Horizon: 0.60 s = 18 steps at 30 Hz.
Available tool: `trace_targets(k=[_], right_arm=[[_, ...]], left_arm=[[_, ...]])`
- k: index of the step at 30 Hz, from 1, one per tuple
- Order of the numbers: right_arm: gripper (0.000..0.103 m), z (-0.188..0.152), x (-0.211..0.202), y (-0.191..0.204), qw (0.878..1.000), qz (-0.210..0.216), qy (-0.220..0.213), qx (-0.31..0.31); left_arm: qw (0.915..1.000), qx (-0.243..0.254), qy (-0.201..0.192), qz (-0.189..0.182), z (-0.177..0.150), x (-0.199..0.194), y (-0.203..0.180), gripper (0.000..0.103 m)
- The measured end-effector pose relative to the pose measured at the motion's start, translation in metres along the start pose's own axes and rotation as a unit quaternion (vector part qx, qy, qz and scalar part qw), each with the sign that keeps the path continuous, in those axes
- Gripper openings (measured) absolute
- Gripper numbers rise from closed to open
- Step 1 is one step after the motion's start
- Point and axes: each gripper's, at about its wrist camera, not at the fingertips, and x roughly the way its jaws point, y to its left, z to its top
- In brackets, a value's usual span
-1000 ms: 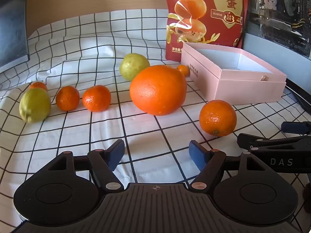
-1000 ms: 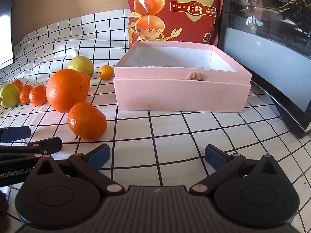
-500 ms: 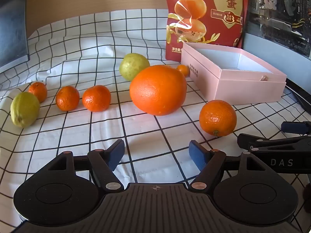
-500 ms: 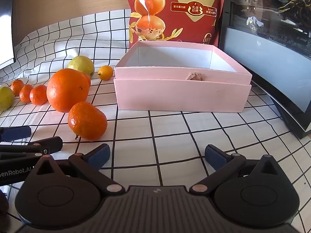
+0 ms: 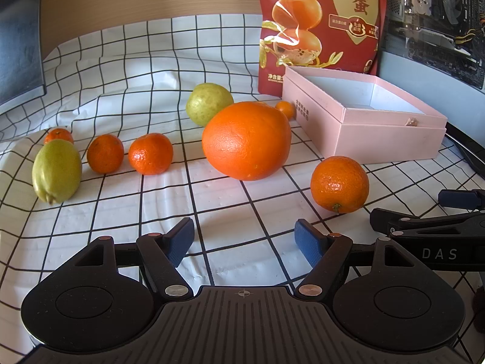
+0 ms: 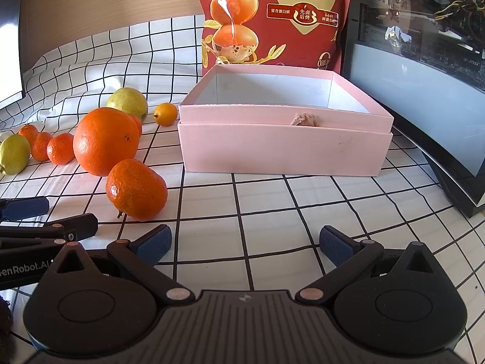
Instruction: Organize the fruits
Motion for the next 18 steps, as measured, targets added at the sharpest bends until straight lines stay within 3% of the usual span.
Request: trace_targets(k=[18], right_arm=[[0.103, 0.0002, 0.0001, -0.0005, 1.000, 0.000, -0.001, 0.000]], left_arm=[[1.0000, 0.000, 0.000, 0.000, 0.0000, 0.0000, 0.0000, 0.079]])
